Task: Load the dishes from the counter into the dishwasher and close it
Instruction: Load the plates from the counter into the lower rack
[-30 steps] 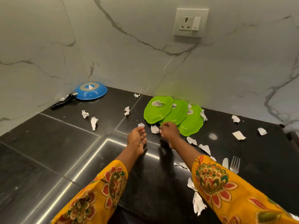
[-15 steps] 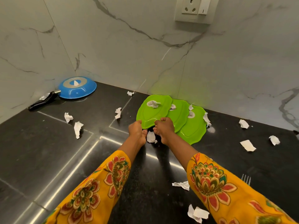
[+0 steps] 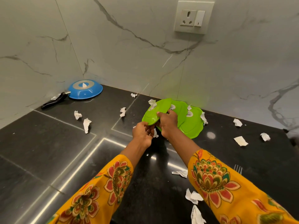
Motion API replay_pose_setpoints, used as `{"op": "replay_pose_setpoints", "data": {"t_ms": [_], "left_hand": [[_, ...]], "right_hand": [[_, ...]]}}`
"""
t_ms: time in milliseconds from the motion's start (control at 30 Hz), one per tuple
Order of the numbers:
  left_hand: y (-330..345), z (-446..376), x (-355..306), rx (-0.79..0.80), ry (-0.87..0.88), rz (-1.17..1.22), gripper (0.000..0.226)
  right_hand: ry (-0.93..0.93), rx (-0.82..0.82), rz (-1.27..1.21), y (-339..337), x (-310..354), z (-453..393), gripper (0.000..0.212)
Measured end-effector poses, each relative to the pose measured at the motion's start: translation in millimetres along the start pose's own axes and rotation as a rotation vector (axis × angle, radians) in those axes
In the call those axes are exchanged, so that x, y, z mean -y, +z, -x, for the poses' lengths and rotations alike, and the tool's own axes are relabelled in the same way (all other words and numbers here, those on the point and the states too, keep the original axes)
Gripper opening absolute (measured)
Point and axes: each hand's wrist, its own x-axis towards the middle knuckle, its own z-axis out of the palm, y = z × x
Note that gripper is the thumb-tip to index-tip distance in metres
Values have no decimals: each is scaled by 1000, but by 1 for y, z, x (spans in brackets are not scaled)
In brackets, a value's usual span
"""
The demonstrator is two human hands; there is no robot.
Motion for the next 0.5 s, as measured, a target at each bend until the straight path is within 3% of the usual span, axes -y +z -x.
{"op": "replay_pose_setpoints", "data": {"t_ms": [500], "left_hand": [[-53,103,54,135,-96,0,17]], "right_hand": [[-114,-161,-28,-108,6,141,31]]}}
